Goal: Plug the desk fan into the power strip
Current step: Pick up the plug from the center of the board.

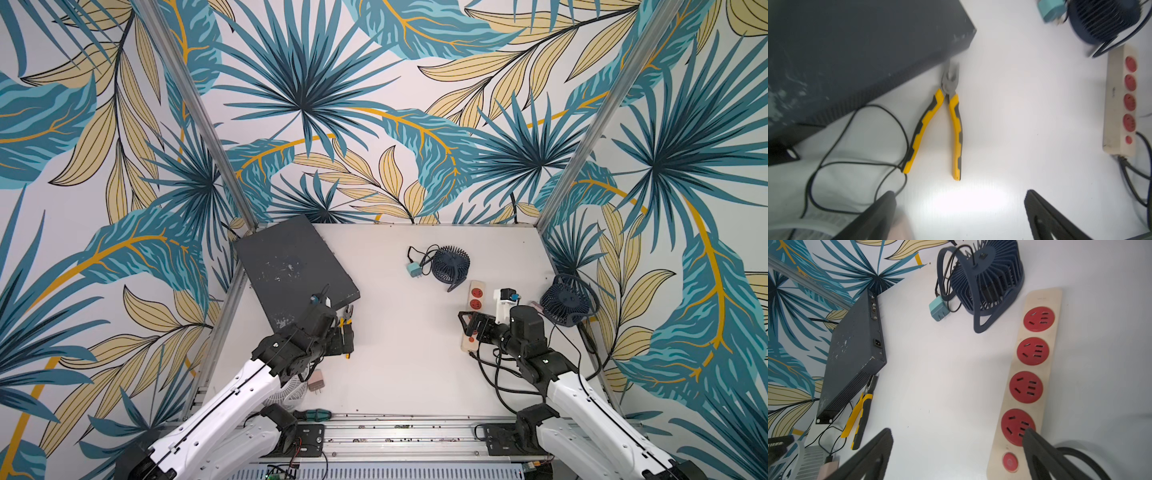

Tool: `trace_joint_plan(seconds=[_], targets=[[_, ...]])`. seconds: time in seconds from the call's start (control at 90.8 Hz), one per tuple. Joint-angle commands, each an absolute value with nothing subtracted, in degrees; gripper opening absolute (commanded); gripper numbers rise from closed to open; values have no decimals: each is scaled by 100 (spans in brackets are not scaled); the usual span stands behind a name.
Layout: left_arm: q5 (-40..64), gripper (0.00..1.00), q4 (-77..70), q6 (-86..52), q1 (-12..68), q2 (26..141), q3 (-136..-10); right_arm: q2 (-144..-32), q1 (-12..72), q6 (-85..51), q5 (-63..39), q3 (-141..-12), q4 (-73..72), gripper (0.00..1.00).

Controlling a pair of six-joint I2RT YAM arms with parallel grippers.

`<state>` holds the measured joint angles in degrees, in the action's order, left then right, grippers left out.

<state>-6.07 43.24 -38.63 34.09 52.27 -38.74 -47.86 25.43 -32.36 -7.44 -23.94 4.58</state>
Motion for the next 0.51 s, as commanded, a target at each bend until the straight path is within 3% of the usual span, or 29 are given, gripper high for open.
trace_joint_plan(seconds=[0.0, 0.242, 0.496], targets=[[-1079, 100, 4932, -4978, 3759, 5445, -3590, -5077, 3102, -3694, -410, -2461, 461, 100], [-1615, 100, 5167, -6038, 3850, 5241, -2957, -6065, 4374, -3859, -33, -3052, 30, 100], [-1522, 94, 5211, -6305, 3843, 5089, -2541, -6337, 4710, -4120, -10, -3041, -544, 100]])
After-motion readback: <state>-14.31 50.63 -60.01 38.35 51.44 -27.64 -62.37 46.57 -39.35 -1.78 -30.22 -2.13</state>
